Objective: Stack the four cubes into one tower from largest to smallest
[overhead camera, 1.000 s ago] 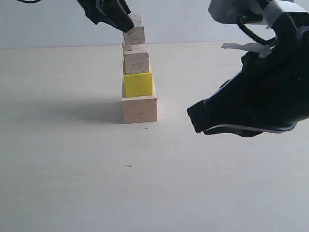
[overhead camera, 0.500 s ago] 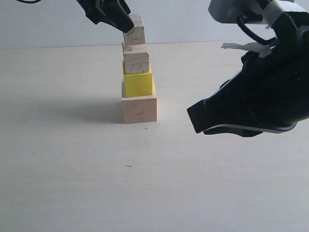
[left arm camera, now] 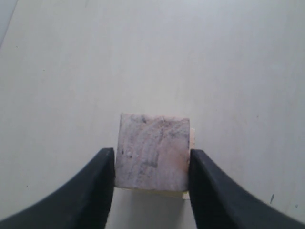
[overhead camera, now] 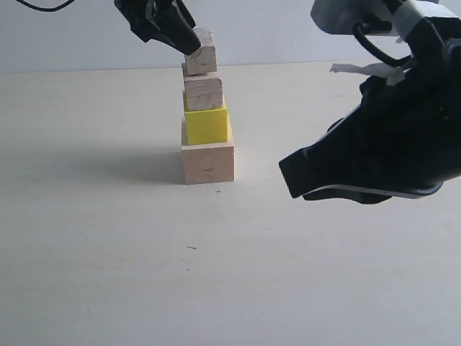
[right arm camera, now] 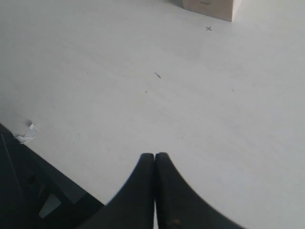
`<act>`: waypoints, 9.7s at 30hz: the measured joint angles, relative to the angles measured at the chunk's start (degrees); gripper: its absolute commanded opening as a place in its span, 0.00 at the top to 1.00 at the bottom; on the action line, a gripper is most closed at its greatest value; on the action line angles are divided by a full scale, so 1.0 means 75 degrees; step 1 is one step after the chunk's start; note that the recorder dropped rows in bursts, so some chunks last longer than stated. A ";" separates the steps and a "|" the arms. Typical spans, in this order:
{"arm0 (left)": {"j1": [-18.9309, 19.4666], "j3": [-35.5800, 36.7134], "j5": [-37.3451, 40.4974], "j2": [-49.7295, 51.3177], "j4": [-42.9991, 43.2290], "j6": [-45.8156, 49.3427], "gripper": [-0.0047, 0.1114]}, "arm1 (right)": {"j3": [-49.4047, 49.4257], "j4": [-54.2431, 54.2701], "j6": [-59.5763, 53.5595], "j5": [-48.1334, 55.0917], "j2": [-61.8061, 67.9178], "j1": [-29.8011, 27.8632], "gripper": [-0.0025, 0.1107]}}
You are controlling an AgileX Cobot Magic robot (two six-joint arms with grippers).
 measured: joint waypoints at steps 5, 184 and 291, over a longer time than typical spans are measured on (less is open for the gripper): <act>0.0000 0.0000 0.0000 0.0000 0.0000 0.0000 0.96 | 0.0000 0.0000 0.0000 -0.0029 0.0000 0.0000 0.98; 0.2143 0.5158 -0.0677 -0.1991 -0.3621 -0.0780 0.96 | 0.0000 0.2349 -0.2657 -0.3937 0.3717 -0.3552 0.98; 0.2143 0.5872 -0.1827 -0.1991 -0.3443 -0.0412 0.96 | -0.1541 0.8979 -0.8271 -0.1741 0.6466 -0.4230 0.98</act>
